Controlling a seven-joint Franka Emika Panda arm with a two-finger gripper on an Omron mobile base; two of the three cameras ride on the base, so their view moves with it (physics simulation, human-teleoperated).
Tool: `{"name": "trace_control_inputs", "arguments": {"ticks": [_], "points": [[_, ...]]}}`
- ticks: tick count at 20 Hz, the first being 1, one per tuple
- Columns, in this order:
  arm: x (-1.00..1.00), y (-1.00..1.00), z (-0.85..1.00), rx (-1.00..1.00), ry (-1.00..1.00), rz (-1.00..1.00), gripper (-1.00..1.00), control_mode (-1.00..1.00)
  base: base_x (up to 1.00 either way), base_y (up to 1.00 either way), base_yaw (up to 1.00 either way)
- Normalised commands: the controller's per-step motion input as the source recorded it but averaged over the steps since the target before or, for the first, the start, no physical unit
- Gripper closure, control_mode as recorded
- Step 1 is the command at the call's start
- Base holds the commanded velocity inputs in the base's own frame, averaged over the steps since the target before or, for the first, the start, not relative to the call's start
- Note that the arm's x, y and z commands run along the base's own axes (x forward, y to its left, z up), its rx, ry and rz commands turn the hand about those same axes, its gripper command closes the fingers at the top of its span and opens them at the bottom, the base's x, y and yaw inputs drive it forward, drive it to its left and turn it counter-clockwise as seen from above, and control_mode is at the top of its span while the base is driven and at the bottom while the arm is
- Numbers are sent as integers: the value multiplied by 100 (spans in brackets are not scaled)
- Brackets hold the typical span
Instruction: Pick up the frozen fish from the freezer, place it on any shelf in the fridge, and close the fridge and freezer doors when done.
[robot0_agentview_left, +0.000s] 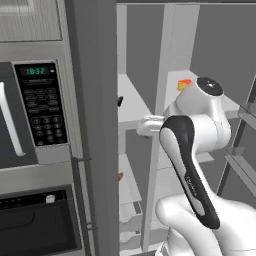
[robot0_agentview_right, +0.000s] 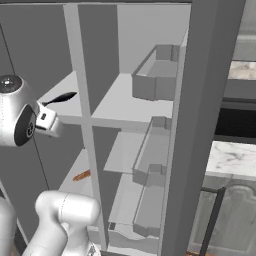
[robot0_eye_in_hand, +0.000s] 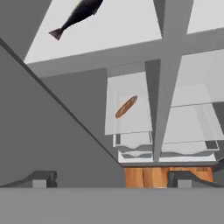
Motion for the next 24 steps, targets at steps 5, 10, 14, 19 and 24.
{"name": "trace_control_inputs", "arguments": {"ticks": [5, 10, 14, 19, 24], "points": [[44, 50, 38, 1, -18, -20, -100, -100, 0, 0, 0], [63, 28, 26, 0, -5, -14, -100, -100, 0, 0, 0], [73, 2, 1, 0, 10, -3, -100, -100, 0, 0, 0], [32, 0, -1, 0, 9, 0, -100, -100, 0, 0, 0], [30, 0, -1, 0, 2, 0, -100, -100, 0, 0, 0]]}}
